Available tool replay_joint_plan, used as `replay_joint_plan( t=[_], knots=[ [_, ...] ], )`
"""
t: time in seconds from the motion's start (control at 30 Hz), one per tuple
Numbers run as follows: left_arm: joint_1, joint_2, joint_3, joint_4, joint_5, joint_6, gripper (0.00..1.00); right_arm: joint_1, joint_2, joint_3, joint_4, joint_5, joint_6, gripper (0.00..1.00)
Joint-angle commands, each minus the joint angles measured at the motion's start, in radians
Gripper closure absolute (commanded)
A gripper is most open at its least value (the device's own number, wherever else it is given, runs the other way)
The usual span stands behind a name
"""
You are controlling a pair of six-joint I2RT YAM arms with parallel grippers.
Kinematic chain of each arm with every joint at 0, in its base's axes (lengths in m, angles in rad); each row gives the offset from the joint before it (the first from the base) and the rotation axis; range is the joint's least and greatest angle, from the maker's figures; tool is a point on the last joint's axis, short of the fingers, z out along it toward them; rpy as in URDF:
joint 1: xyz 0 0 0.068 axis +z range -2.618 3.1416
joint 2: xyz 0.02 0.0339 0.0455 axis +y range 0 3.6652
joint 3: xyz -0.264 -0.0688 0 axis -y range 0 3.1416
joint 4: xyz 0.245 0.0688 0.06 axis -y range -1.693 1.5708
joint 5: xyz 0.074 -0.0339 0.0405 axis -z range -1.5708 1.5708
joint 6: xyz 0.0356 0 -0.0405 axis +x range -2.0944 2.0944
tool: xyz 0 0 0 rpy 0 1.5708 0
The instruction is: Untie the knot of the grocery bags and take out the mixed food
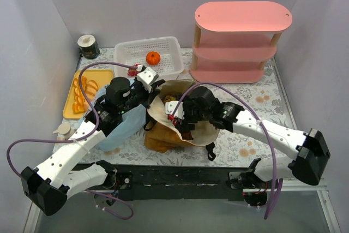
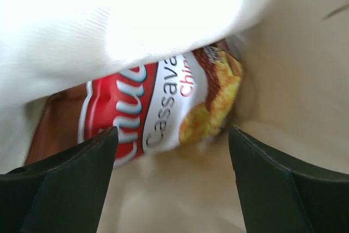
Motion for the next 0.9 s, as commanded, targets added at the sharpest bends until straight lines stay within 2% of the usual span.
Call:
replay_joint_plan(
  t=[0.0, 0.17, 0.27, 0.37, 0.4, 0.47, 0.5, 0.63, 0.77, 0.87],
  knots=[
    [-0.004, 0.004, 0.063, 0.079, -0.084, -0.043, 1.00, -0.014, 0.093, 0.019, 0.127, -0.010, 0.031, 0.06],
    [-0.001, 0.007, 0.052, 0.096, -0.119, -0.041, 1.00, -0.017, 0.189, -0.018, 0.255, 0.073, 0.067, 0.03],
    [0.000, 0.009, 0.049, 0.082, -0.104, -0.044, 1.00, -0.017, 0.206, -0.044, 0.374, 0.163, 0.051, 0.09],
    [0.000, 0.004, 0.040, 0.079, -0.111, -0.038, 1.00, -0.019, 0.213, -0.024, 0.365, 0.188, -0.004, 0.31],
    [0.000, 0.001, 0.031, 0.081, -0.118, -0.035, 1.00, -0.022, 0.210, -0.016, 0.347, 0.177, -0.016, 0.50],
    [0.000, -0.002, 0.018, 0.091, -0.133, -0.028, 1.00, -0.022, 0.186, 0.010, 0.266, 0.136, -0.032, 0.66],
    [0.002, -0.005, 0.012, 0.096, -0.135, -0.028, 1.00, -0.022, 0.173, 0.016, 0.244, 0.134, -0.044, 0.79],
    [0.010, -0.013, -0.018, 0.116, -0.145, -0.026, 1.00, -0.022, 0.083, 0.016, 0.144, 0.085, -0.049, 0.97],
    [0.013, -0.023, -0.041, 0.117, -0.148, -0.023, 1.00, -0.030, 0.011, 0.065, 0.014, 0.033, -0.030, 0.99],
    [0.013, -0.025, -0.055, 0.127, -0.151, -0.020, 1.00, -0.042, -0.021, 0.109, -0.083, -0.070, 0.011, 0.99]
  ],
)
